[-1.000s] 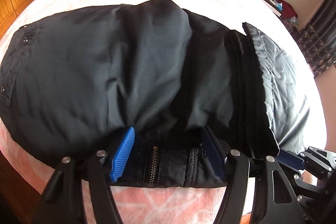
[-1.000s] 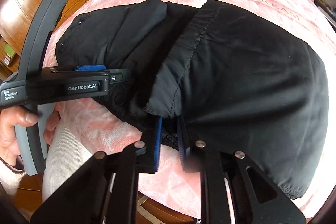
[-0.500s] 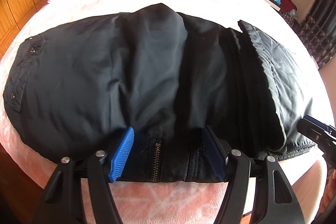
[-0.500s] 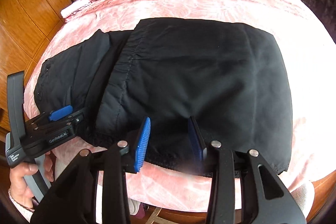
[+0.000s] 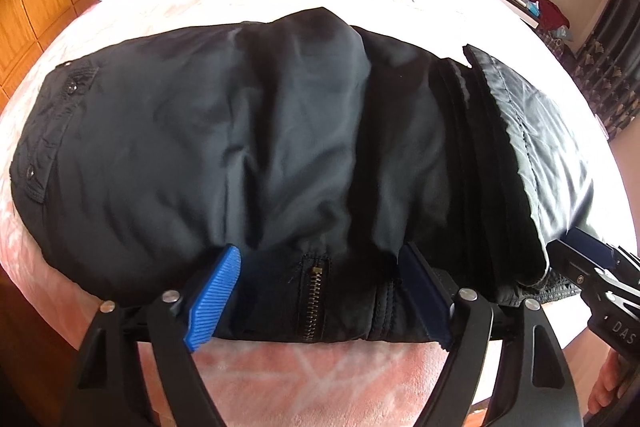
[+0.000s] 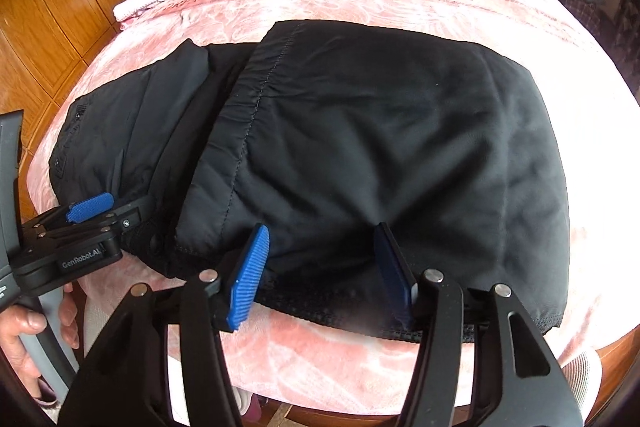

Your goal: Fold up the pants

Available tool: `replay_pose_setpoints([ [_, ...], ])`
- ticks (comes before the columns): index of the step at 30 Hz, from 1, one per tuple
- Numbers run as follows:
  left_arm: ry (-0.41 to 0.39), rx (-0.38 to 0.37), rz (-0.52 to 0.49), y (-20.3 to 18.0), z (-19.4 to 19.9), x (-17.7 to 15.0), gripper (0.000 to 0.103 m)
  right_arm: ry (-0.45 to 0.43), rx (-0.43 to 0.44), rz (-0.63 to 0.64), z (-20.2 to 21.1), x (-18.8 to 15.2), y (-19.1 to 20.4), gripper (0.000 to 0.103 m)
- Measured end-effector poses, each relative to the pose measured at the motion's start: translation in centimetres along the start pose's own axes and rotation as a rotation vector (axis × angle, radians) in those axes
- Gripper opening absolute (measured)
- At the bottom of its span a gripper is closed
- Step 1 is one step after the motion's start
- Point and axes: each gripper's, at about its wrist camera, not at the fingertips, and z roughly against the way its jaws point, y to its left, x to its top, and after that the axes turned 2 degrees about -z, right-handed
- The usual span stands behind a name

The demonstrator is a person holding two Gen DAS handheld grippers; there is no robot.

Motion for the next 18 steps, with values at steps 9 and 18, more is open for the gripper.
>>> replay_pose_setpoints([
  [9,-0.036,-0.025,0.303,11.2,3.8,-2.0,0.080,0.007,-0.006,0.022,-0.9,0.1,0.9,0.061],
  [18,0.017,-0.179,0.621,18.0,2.1,-4.9,0.049,0.000,-0.032,0.046,-1.4,0.2,1.8,0.065],
])
